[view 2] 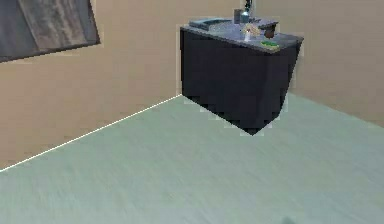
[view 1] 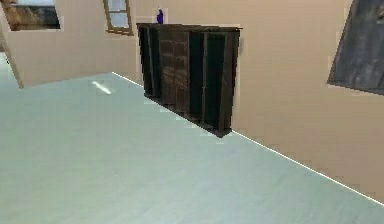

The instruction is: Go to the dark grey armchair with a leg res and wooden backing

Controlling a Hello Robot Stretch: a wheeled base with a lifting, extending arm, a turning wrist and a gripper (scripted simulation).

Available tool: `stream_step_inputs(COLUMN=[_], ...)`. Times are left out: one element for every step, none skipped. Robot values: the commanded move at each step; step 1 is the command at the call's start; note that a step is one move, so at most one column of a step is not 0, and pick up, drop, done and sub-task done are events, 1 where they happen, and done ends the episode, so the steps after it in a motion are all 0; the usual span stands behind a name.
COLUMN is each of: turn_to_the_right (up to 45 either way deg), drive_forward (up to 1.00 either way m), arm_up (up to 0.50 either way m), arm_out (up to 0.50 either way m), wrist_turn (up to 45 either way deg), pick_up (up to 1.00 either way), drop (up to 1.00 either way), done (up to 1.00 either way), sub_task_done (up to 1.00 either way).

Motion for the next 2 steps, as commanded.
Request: stream_step_inputs(turn_to_the_right=[-30.0,0.0], drive_forward=[0.0,0.15], arm_up=[0.0,0.0], arm_out=[0.0,0.0], wrist_turn=[0.0,0.0], pick_up=[0.0,0.0], drop=[0.0,0.0], done=[0.0,0.0], sub_task_done=[0.0,0.0])
